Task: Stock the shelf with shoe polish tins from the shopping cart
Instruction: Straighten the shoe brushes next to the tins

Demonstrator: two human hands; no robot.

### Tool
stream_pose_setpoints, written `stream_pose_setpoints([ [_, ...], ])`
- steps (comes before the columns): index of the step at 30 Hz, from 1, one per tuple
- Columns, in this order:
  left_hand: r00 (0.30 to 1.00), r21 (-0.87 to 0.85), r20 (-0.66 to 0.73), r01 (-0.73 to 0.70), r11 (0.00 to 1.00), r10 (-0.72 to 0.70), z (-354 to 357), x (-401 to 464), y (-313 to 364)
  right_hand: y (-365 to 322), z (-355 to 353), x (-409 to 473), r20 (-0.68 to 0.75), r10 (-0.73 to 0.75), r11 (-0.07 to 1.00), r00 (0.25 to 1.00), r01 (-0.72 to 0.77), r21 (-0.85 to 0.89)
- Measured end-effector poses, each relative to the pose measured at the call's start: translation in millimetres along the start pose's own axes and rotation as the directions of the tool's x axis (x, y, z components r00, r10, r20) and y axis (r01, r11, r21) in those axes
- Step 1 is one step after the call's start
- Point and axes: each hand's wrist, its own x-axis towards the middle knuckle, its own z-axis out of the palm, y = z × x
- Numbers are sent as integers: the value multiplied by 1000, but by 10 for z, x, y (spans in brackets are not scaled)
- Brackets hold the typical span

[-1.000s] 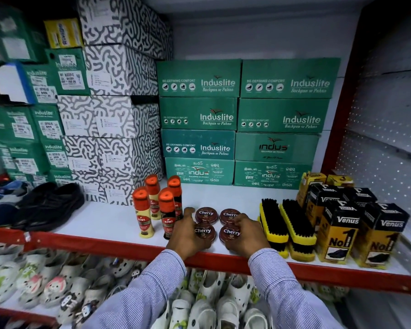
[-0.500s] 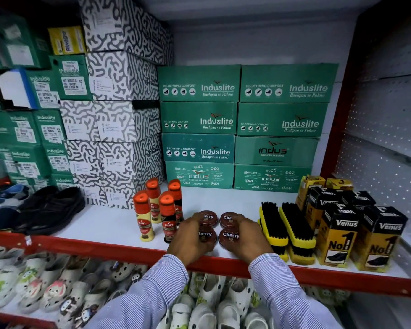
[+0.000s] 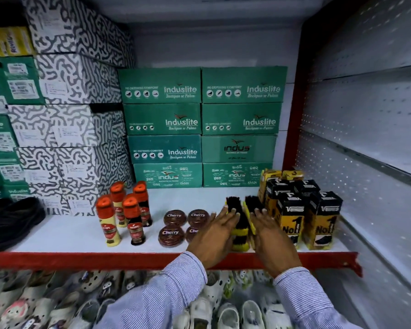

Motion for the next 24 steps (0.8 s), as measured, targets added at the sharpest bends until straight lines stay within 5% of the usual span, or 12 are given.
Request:
stream_pose_setpoints([
  [16, 999, 61, 6, 44, 997, -45, 23, 78, 185, 80, -33, -7, 33, -30, 998, 999, 28, 65],
  [19, 1000, 93, -24, 10, 996, -7, -80, 86, 302, 113, -177, -89, -149, -49, 991, 988, 66, 117],
  [22, 994, 89, -101, -26, 996, 35, -167, 186, 512, 281, -338, -158, -472, -53, 989, 880, 111, 96],
  [24, 987, 67, -152, -40, 997, 50, -206, 312, 676, 433, -481, -128, -551, 11, 994, 834, 51, 97],
])
